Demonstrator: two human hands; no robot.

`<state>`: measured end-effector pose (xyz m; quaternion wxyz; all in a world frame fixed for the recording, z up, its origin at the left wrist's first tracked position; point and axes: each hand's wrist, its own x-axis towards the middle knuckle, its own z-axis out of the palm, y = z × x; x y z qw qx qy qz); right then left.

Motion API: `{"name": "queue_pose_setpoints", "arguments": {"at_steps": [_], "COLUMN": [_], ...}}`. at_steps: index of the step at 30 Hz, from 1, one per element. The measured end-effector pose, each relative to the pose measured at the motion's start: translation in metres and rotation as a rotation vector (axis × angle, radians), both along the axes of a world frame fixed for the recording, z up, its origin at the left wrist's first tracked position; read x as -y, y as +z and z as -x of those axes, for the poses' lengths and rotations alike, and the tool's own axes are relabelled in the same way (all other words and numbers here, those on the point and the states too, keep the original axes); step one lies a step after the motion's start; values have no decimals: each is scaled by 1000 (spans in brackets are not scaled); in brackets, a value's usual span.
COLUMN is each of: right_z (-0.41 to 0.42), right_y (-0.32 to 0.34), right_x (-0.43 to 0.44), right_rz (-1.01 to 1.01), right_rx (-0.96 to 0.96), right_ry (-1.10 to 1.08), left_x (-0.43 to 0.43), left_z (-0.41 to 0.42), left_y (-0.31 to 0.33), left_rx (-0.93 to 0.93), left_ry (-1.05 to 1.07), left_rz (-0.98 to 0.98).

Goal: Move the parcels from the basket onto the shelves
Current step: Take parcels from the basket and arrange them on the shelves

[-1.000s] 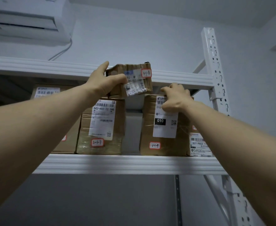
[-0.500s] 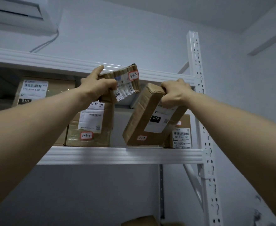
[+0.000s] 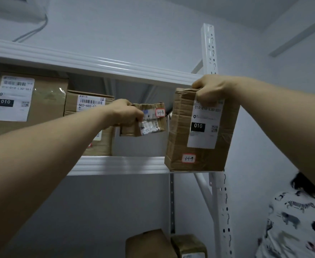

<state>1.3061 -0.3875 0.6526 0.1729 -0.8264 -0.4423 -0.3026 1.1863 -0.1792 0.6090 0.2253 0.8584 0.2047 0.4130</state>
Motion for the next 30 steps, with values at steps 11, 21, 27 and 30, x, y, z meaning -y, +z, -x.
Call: {"name": "queue_pose_setpoints", "arguments": {"at_steps": [11,21,27,30], "right_z": [-25,-34,-35,-38], "right_y": [-21,-27,-29,-30], "right_x": [-27,-31,-28,-24], "right_rz": [73,75,65,51], "right_rx": [-80,-95,-103,-108], "right_ry": [65,64,58,53], "left_x": [-20,-15,-22,-25], "left_z": [-37,-42,-42,-40], "left_y": [-26,-31,-26,-24], "left_rx": [-265,-322,-422,-449], "left_ry": [239,146,240,277], "left_rz": [-152,-420,-547,-536]}}
